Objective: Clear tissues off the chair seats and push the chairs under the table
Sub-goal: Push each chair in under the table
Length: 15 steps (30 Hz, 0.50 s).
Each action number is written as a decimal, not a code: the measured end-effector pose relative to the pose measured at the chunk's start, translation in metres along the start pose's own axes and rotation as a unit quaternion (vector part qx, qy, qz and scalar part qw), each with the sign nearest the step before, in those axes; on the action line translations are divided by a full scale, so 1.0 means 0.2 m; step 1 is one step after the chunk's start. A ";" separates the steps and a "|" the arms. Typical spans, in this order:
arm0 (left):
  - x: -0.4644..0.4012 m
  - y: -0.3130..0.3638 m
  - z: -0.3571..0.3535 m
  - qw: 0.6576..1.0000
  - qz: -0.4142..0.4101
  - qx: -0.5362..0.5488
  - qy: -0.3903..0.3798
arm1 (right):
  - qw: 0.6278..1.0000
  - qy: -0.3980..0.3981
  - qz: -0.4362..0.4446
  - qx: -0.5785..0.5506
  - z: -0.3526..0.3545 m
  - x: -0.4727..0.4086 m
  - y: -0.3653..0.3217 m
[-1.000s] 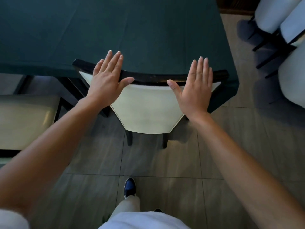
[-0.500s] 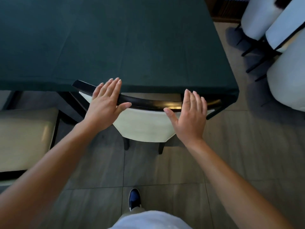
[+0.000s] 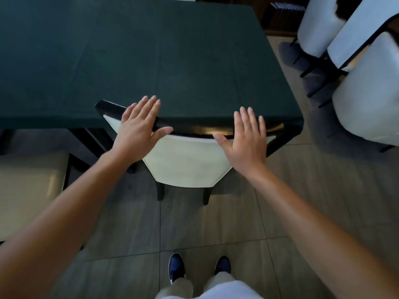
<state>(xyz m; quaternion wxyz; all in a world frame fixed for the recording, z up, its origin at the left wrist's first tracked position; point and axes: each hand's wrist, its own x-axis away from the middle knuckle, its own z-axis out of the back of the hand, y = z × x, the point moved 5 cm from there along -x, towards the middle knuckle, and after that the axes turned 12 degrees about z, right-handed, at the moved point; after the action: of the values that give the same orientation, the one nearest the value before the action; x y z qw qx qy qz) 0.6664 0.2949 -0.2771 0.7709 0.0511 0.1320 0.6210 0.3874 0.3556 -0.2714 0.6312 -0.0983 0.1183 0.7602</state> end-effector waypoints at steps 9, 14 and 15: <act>-0.07 0.01 0.00 0.999 0.021 -0.023 -0.028 | 0.997 0.010 0.069 0.017 0.00 -0.10 0.06; -0.24 0.05 0.07 0.998 0.038 -0.022 -0.043 | 0.997 -0.020 0.070 -0.013 0.02 -0.27 0.15; -0.28 0.06 0.08 0.998 0.044 -0.021 -0.048 | 0.997 -0.032 0.071 -0.019 0.02 -0.31 0.17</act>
<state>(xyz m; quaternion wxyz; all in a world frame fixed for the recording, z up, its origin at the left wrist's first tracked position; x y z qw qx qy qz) 0.6492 0.2444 -0.2503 0.7494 0.0705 0.0792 0.6536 0.3652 0.2923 -0.2471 0.5772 -0.0774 0.0907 0.8078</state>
